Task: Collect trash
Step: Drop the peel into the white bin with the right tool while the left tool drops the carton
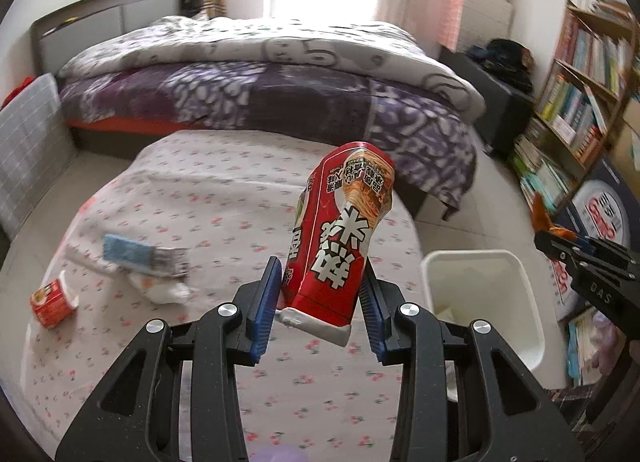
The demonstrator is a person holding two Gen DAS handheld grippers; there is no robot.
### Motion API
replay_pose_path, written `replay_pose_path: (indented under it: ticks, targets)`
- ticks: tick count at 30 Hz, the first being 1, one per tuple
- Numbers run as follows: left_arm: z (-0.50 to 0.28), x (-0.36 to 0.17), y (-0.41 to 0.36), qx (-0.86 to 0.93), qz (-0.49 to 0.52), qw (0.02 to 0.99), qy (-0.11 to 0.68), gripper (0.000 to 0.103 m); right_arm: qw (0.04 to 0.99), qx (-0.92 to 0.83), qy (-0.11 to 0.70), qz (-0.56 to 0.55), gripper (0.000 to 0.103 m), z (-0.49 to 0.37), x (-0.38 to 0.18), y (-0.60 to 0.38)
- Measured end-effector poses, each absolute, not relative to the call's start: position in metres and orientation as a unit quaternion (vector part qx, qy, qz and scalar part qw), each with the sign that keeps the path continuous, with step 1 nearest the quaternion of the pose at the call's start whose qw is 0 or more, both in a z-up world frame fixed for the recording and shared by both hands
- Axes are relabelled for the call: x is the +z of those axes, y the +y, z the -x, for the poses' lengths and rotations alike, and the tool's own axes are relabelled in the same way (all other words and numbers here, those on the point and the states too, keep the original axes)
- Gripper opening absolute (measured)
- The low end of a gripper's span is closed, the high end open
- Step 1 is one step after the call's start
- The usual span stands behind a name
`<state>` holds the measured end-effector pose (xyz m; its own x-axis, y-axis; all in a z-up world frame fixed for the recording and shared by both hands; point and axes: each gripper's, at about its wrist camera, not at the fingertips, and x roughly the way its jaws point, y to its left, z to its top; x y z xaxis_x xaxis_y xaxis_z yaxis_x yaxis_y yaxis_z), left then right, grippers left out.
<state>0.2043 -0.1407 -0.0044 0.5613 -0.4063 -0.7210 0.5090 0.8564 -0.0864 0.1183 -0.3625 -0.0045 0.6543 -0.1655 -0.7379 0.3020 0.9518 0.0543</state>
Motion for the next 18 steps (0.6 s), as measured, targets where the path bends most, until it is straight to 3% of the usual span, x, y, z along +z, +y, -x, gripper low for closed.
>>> replay_pose_path:
  ticks: [1, 3, 7, 18]
  targets:
    - [-0.202, -0.005, -0.146, -0.265, -0.069, 0.879, 0.390, 0.037, 0.904, -0.138, 0.395, -0.090, 0.040, -0.115, -0.005, -0.368]
    - [-0.195, -0.009, -0.162, -0.282, -0.080, 0.874, 0.389, 0.037, 0.903, -0.162, 0.385, -0.099, 0.055, -0.107, -0.004, -0.381]
    - [-0.182, -0.014, -0.187, -0.305, -0.097, 0.864, 0.387, 0.038, 0.902, -0.210, 0.358, -0.121, 0.080, -0.093, 0.002, -0.404]
    - [-0.149, -0.033, -0.246, -0.358, -0.142, 0.836, 0.392, 0.040, 0.894, -0.255, 0.323, -0.179, 0.087, -0.075, 0.017, -0.445]
